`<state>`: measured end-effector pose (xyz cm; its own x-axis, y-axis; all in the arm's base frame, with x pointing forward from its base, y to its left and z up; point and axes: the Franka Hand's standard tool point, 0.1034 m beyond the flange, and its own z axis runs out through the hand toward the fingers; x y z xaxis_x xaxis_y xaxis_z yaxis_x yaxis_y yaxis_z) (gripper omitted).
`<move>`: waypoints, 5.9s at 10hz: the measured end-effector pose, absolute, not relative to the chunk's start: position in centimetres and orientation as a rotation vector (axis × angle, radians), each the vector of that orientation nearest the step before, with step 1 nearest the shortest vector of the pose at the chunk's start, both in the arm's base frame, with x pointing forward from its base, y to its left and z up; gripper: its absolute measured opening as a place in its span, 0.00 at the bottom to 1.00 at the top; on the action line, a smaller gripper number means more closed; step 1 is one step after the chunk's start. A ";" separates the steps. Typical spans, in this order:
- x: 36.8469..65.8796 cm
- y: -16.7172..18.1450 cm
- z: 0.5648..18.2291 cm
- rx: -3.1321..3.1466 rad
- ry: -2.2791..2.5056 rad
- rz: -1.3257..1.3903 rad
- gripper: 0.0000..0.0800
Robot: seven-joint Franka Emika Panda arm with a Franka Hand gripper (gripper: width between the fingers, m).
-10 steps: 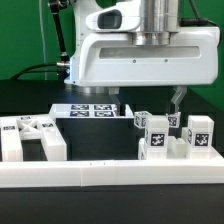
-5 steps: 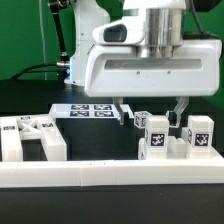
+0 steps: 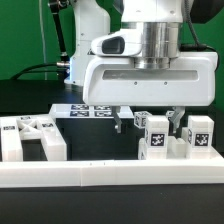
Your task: Assemble chair
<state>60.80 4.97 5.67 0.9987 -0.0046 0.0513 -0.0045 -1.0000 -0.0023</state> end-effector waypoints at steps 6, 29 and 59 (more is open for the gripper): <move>59.8 5.3 4.1 -3.131 0.015 -0.056 0.81; 58.5 2.7 5.9 -3.122 0.129 -0.004 0.41; 54.1 -1.7 8.7 -2.707 0.104 1.477 0.81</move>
Offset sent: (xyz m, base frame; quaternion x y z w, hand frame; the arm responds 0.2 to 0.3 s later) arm -0.0078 0.0268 -0.0169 0.0666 -0.0253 0.0343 0.9969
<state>54.12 -1.67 8.69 0.5397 -0.0322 -0.8412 -0.0856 -0.9962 -0.0167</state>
